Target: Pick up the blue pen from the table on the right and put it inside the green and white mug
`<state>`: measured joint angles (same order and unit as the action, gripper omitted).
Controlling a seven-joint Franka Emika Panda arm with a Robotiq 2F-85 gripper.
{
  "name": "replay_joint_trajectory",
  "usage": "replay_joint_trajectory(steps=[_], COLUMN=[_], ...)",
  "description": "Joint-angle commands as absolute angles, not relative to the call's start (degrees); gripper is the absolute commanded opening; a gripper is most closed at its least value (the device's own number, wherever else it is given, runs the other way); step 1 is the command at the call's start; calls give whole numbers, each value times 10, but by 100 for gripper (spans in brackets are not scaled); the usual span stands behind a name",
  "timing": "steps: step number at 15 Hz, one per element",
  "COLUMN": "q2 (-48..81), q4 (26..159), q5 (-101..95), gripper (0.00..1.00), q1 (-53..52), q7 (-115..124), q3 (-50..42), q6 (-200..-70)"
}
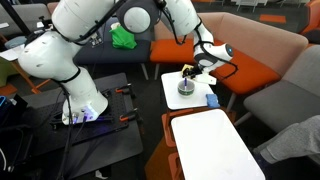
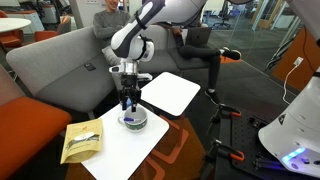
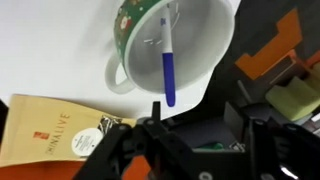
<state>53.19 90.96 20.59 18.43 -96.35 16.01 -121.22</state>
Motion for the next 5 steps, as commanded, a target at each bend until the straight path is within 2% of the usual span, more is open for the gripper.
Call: replay_joint_trajectory(steps=[1, 5], q2=[433, 370], q4=[1013, 1078], q5=[208, 190], gripper=[100, 100], q1=[150, 120], q7=[-885, -827], q3=[125, 102], q6=[-1254, -1268])
